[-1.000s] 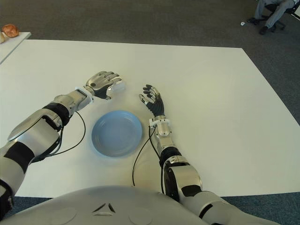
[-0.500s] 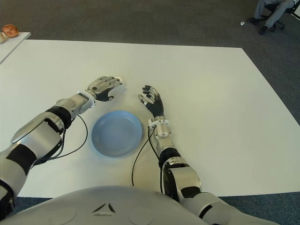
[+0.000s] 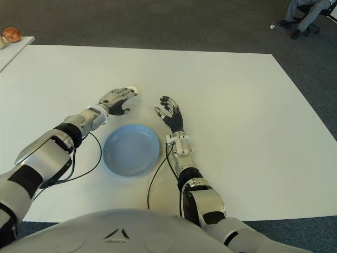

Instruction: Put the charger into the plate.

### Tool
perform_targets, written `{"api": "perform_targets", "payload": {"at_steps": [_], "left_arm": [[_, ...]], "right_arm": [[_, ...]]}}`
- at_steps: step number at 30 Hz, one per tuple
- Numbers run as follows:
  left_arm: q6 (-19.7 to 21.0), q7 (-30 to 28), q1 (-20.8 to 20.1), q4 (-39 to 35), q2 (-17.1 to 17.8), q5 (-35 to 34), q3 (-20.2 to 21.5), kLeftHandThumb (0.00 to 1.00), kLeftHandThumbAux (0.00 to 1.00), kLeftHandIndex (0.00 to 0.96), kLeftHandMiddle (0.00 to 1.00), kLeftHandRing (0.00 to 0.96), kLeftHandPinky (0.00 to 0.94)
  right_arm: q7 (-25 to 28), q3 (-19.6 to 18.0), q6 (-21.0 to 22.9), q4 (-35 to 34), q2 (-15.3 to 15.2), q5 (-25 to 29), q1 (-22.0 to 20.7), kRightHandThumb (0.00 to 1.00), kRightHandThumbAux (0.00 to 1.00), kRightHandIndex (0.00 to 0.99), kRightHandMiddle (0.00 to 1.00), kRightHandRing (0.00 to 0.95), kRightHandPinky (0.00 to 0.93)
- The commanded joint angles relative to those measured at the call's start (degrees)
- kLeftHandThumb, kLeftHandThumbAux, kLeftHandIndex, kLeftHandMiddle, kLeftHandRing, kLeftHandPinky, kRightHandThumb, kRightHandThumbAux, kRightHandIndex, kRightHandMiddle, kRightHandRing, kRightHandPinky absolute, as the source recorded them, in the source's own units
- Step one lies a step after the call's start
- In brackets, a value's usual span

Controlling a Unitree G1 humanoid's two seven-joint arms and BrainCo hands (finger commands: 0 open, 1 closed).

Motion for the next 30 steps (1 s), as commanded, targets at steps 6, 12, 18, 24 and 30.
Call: {"api": "perform_targets", "payload": {"at_steps": [6,12,18,24,30], "left_arm": [[1.00,-6.07,3.91,1.37,-0.81,-2.20,1.97,0.000,0.644,0.000,0.000,0.000,0.004],[1.00,-7.40,4.75,1.27,-0.88,-3.26,3.03,0.000,0.619,0.000,0.000,0.000,0.008],[0.62,-8.17,5.88,1.04,-0.55,-4.29,3.74,0.000,0.579,0.000,0.000,0.000,0.033],[-0.57,-8.48,6.90,0.78,0.90,-3.96,3.26,0.000,0.555,0.000,0.000,0.000,0.048],[-3.88,-8.92,7.57,-0.10,4.35,-3.39,2.61,0.000,0.557,0.000,0.000,0.000,0.051]], "right_arm": [[-0.81,0.91,3.41,2.75,0.11,-0.31,6.52,0.091,0.653,0.192,0.257,0.216,0.146],[-0.86,1.11,3.29,2.63,-0.01,-0.15,6.69,0.084,0.639,0.194,0.258,0.214,0.148],[-0.80,1.11,3.49,2.23,0.06,0.04,6.89,0.066,0.647,0.195,0.258,0.213,0.146],[-1.09,1.30,3.73,2.15,-0.08,-0.18,6.88,0.045,0.658,0.193,0.260,0.218,0.154],[-1.24,1.60,3.64,2.55,-0.01,-0.05,6.70,0.027,0.651,0.193,0.262,0.225,0.176]]}}
